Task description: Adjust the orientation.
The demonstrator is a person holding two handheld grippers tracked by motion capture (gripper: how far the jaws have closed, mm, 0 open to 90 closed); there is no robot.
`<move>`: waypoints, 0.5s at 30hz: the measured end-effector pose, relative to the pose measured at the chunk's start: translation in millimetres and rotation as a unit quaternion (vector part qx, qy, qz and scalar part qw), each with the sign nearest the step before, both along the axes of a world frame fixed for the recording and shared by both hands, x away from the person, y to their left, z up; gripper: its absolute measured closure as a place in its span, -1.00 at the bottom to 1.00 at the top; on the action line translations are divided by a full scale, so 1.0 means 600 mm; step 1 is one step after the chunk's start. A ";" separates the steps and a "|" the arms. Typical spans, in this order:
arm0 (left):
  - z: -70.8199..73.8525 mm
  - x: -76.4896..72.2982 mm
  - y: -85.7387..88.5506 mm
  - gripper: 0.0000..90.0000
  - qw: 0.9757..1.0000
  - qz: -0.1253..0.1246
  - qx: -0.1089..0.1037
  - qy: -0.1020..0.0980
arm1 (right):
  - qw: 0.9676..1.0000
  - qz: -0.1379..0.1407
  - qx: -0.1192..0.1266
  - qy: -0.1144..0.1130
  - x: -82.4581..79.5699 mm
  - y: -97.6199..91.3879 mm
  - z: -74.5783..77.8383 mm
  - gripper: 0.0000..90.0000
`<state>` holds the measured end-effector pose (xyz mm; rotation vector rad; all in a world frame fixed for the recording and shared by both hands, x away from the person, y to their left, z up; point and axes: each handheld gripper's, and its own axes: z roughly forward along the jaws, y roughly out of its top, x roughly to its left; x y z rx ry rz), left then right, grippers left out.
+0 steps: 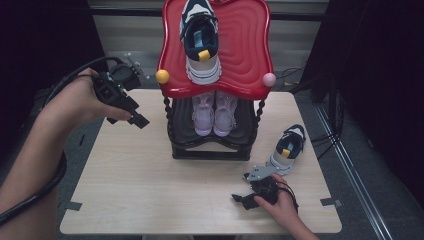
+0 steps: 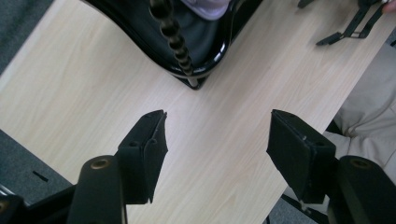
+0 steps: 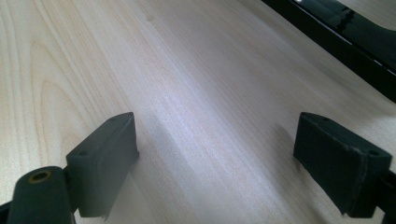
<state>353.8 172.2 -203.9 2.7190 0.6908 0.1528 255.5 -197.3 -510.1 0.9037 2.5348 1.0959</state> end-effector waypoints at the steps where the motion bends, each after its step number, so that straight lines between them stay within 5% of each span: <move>1: -0.005 0.000 0.001 -0.18 1.000 -0.004 0.006 0.002 | 1.000 0.000 0.000 0.000 0.000 0.000 0.000 -0.72; 15: -0.120 -0.007 0.011 -0.21 0.999 -0.010 -0.017 0.028 | 1.000 0.000 0.001 -0.001 0.000 0.000 0.000 -0.72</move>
